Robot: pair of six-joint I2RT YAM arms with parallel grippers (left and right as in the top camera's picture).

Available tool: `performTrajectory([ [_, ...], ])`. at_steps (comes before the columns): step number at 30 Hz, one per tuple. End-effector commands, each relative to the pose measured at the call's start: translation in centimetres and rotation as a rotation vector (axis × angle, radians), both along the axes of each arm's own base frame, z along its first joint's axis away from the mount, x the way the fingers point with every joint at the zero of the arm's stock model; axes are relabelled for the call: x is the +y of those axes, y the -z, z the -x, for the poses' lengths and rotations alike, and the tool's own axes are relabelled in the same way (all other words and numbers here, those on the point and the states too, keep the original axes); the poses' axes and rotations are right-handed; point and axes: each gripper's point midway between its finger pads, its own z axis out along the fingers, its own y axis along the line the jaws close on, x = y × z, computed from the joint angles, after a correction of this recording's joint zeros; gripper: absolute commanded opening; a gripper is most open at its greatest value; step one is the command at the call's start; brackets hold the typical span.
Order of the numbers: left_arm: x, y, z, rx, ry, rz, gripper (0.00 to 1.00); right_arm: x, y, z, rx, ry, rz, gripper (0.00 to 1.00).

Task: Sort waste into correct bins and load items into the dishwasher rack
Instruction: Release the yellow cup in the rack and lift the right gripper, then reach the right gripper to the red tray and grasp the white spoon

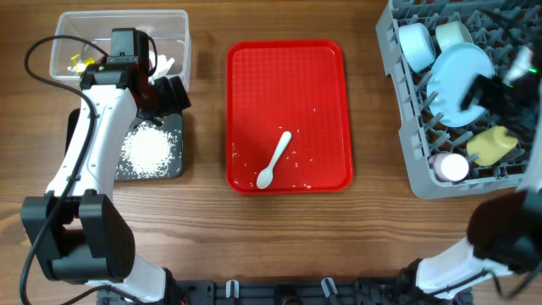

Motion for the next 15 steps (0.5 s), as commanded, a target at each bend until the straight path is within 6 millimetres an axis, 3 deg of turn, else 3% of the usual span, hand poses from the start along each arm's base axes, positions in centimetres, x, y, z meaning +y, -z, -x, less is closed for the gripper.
performTrajectory([
  [1,-0.1,0.4,0.0,0.010,-0.015,0.013,1.00,7.6,-4.4,-1.6,-0.161,-0.155,0.015,1.00],
  [4,-0.1,0.4,0.0,0.010,-0.015,0.013,1.00,13.9,-3.9,-2.9,-0.185,-0.259,-0.013,1.00],
  [8,-0.1,0.4,0.0,0.010,-0.015,0.013,1.00,21.9,-0.3,-2.7,-0.130,-0.427,-0.089,1.00],
  [15,-0.1,0.4,0.0,0.010,-0.015,0.013,1.00,32.9,9.6,-2.0,-0.072,-0.713,-0.107,0.99],
])
